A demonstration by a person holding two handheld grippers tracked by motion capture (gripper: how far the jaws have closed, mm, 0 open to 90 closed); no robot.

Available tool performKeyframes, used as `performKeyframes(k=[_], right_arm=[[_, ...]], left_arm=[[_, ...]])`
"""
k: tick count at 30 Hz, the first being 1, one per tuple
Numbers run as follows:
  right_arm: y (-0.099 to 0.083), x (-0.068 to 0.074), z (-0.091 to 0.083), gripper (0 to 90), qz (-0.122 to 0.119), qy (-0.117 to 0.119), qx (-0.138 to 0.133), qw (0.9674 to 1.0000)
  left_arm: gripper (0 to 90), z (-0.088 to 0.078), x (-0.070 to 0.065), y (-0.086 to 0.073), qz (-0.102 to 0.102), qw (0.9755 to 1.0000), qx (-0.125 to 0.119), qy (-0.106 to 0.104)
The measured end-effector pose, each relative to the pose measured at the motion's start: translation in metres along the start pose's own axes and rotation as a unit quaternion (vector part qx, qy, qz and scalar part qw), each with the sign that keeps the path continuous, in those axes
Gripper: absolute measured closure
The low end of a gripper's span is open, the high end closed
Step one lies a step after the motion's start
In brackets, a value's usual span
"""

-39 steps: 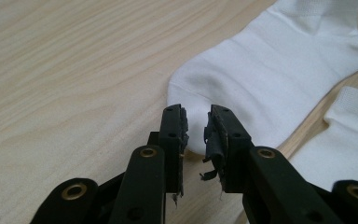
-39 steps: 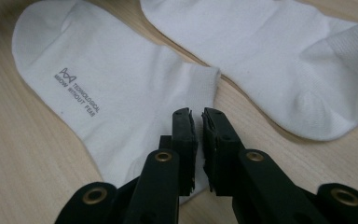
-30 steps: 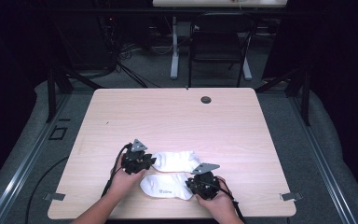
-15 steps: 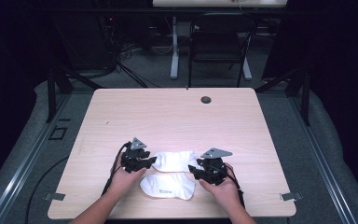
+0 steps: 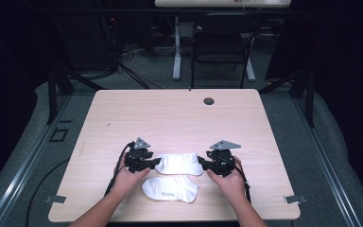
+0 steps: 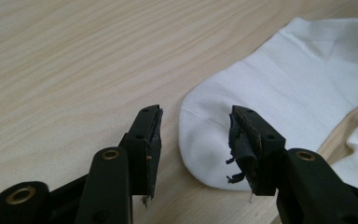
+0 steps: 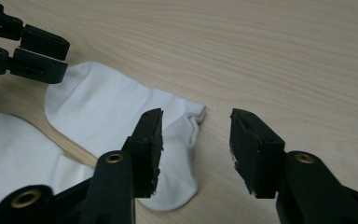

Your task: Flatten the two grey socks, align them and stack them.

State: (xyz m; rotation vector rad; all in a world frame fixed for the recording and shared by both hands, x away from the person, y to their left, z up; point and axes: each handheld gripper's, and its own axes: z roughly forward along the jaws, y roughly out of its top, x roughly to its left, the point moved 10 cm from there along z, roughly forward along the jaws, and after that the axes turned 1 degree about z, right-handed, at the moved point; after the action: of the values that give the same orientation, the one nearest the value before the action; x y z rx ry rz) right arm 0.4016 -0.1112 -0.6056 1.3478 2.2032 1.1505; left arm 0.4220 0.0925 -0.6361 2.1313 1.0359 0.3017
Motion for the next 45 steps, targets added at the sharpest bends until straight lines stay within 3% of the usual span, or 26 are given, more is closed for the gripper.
performKeyframes(k=[2,8,22,27,34,45], right_arm=[[-0.002,-0.001,0.002,63.8,-0.006,-0.007,0.009,0.9999],[-0.002,0.0,0.01,71.1,0.007,-0.003,0.009,0.9999],[-0.011,0.004,0.023,72.3,0.002,-0.003,0.032,0.9995],[-0.015,0.003,0.028,76.2,0.004,-0.003,0.035,0.9994],[-0.019,0.003,0.027,85.6,0.009,-0.002,0.044,0.999],[-0.004,0.011,0.017,86.2,-0.002,0.007,0.027,0.9996]], left_arm=[[54.8,0.0,0.0,0.0,-0.003,1.0,0.0,-0.003],[59.2,0.001,0.003,0.001,-0.006,1.0,-0.007,0.0],[66.2,0.01,0.005,-0.006,-0.005,0.9999,0.005,0.014],[76.4,0.01,0.004,-0.007,-0.003,0.9999,0.006,0.008],[88.3,0.009,0.002,-0.007,-0.002,0.9999,0.011,0.0],[89.3,-0.001,0.0,0.001,-0.003,1.0,-0.002,-0.005]])
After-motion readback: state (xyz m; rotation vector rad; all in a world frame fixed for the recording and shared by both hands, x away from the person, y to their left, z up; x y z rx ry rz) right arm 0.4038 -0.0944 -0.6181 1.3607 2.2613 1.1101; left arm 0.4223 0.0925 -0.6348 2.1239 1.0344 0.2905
